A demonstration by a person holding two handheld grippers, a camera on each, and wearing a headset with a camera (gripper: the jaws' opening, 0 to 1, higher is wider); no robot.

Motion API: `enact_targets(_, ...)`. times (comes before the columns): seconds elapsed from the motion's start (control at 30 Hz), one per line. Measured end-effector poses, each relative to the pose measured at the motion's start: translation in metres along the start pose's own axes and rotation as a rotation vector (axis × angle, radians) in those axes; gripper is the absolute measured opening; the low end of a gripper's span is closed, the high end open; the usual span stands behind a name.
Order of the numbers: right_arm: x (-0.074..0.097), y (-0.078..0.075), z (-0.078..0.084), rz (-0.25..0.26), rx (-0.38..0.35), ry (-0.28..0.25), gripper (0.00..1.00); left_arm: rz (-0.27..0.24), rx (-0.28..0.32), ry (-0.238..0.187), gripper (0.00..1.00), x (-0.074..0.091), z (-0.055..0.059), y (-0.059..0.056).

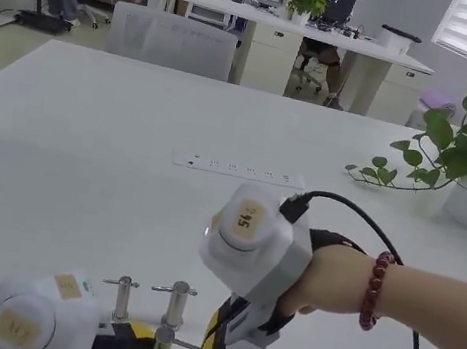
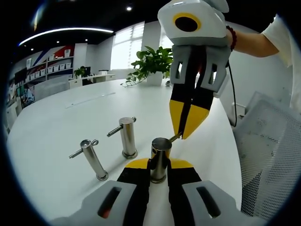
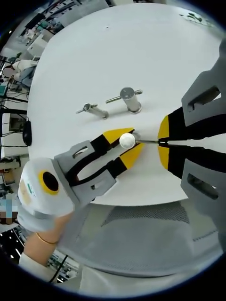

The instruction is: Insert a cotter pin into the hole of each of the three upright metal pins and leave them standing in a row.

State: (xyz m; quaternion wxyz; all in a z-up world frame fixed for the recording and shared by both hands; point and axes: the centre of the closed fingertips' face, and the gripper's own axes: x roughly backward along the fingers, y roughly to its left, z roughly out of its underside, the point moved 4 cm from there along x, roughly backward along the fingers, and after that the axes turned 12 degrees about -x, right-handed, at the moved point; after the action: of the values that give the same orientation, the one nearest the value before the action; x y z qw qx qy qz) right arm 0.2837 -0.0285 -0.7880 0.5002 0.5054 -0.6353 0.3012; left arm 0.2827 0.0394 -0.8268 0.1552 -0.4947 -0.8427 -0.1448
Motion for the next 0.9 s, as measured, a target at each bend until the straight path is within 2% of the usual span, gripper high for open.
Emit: enact_targets(0.9, -0.007, 0.003, -0.019, -0.01, -0.055, -0.051, 0.04, -0.011, -0.003, -0.006, 0.12, -0.001, 0.001, 0.0)
